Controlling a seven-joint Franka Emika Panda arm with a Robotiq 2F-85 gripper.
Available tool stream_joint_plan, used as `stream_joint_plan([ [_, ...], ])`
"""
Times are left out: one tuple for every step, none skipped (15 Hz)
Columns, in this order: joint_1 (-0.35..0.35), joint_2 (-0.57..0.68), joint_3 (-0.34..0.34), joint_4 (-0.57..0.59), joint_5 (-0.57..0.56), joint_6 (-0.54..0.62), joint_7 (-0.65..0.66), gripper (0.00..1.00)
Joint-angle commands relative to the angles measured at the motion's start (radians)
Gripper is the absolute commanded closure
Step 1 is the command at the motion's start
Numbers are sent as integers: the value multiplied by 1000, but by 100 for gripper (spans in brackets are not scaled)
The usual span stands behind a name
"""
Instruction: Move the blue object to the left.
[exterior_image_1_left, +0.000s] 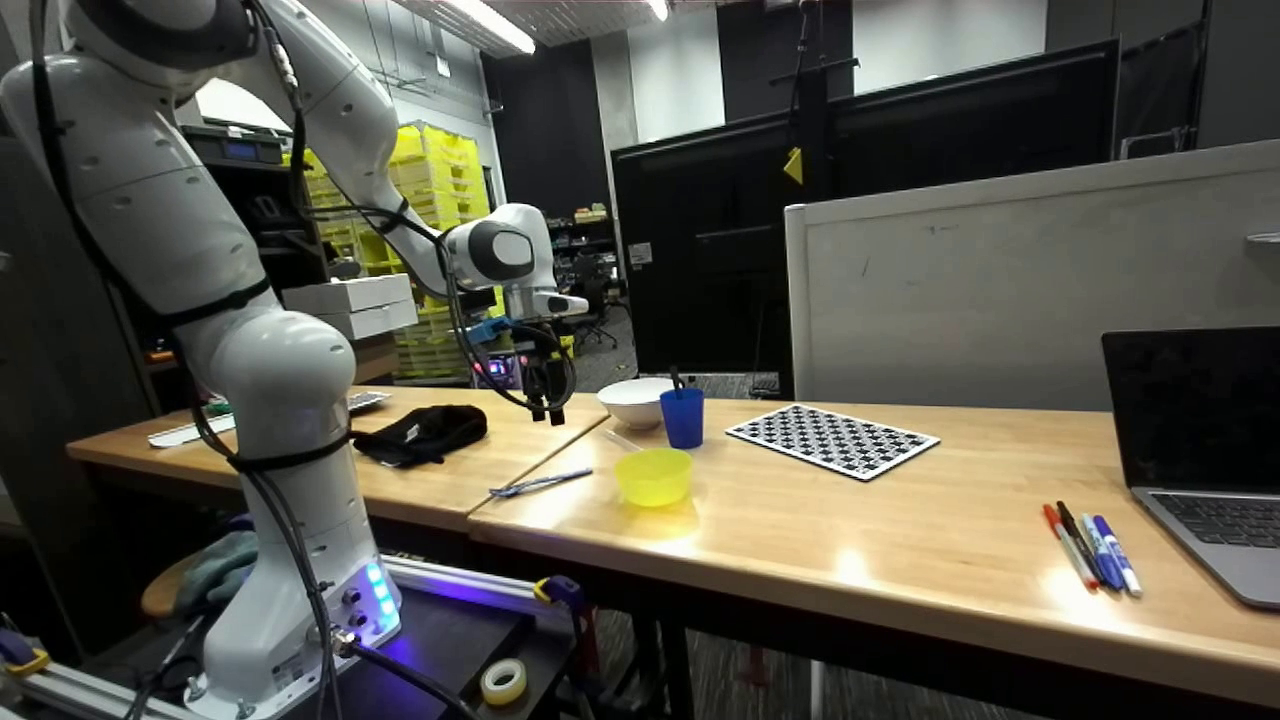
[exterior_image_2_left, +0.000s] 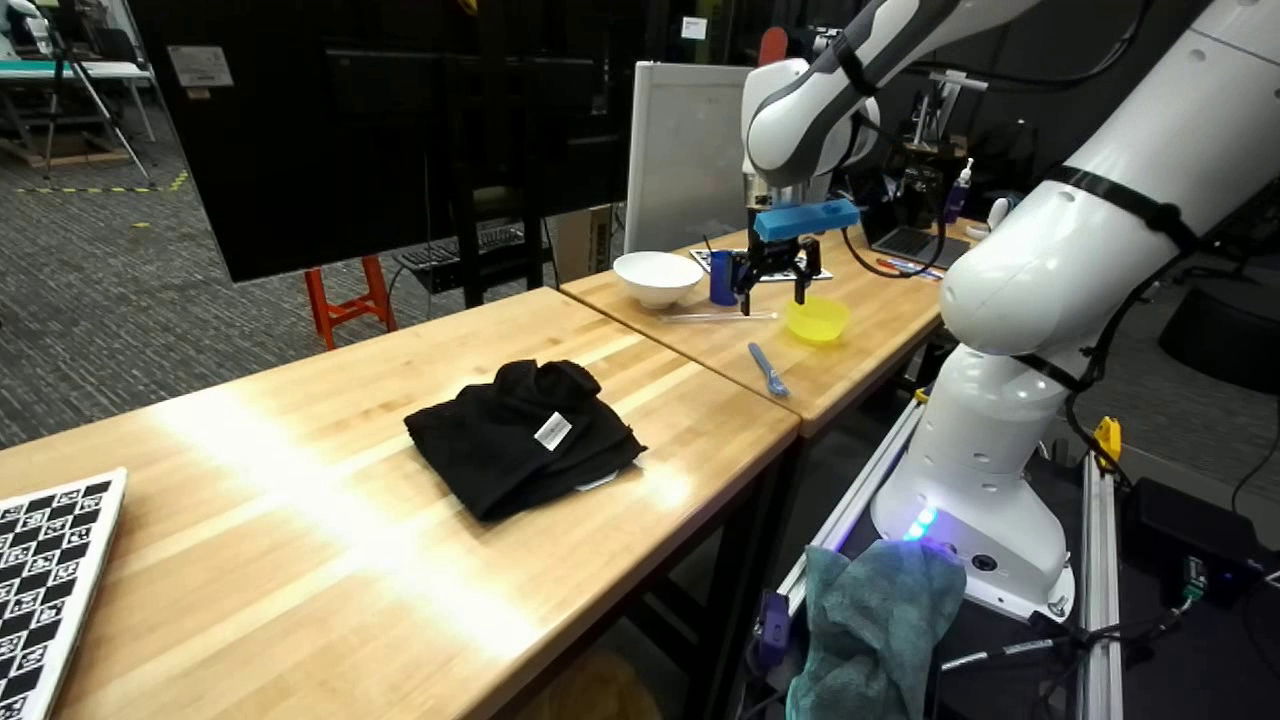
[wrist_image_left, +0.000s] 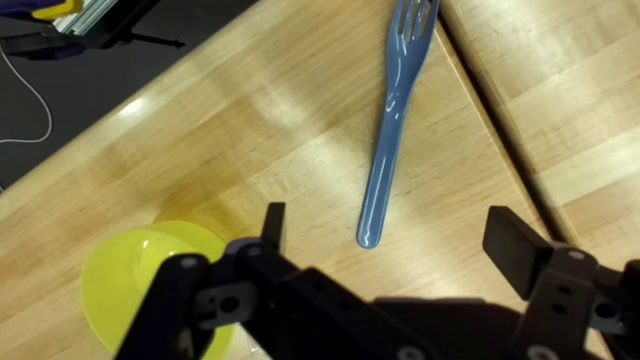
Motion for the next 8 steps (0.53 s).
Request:
stream_joint_plan([
  [12, 7, -13, 3, -1, 0, 2, 0],
  [13, 10, -13, 4, 0, 1, 2, 0],
  [13, 10, -14, 5, 0, 1, 1, 0],
  [13, 10, -14, 6, 0, 1, 1, 0],
  [13, 10, -14, 7, 0, 1, 1, 0],
  [13, 10, -14, 7, 0, 1, 1, 0],
  [15, 12, -14, -1, 7, 28, 9, 0],
  [16, 24, -13, -10, 9, 66, 22, 0],
])
